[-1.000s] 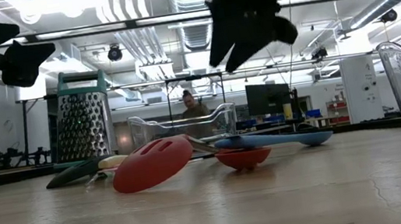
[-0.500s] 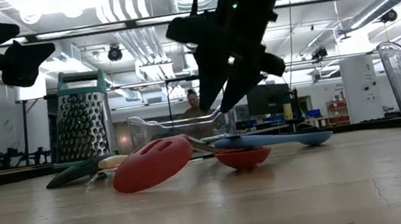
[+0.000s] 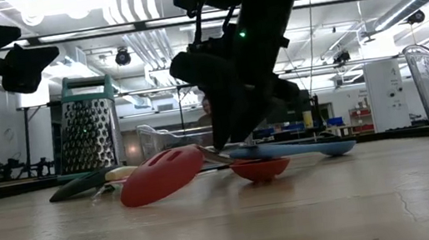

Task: Pick & Place Kitchen Items
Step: Put the greenish gray knife into the bottom transparent bin

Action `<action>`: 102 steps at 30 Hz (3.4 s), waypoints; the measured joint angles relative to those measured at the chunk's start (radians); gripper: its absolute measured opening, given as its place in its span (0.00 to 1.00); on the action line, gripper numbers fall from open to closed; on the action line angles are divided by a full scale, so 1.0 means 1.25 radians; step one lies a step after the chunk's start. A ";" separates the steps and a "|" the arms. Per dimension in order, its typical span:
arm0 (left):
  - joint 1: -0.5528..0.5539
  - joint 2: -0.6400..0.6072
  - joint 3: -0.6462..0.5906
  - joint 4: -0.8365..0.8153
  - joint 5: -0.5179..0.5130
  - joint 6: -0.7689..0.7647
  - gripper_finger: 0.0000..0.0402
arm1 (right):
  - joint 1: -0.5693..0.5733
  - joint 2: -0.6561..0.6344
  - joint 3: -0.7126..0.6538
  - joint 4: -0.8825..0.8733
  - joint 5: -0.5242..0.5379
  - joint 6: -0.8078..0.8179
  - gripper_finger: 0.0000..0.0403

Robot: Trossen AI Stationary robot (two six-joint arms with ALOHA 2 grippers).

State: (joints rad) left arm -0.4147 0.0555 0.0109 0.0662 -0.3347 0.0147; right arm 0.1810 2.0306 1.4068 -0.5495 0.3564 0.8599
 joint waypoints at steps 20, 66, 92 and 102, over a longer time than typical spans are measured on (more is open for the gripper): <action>0.000 0.000 0.000 0.000 0.000 0.000 0.78 | -0.002 0.000 -0.002 0.002 -0.011 -0.026 0.12; 0.000 -0.001 0.000 0.000 -0.001 0.000 0.78 | -0.005 -0.019 -0.004 -0.010 -0.034 -0.038 0.43; 0.000 -0.001 0.000 0.000 -0.001 0.000 0.78 | -0.009 -0.015 -0.012 -0.059 -0.014 0.017 0.25; 0.000 -0.001 0.000 0.000 -0.001 0.000 0.78 | -0.010 -0.016 -0.012 -0.057 -0.013 0.003 0.13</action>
State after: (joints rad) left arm -0.4146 0.0547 0.0108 0.0662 -0.3355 0.0149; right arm 0.1682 2.0106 1.3918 -0.6205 0.3397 0.8640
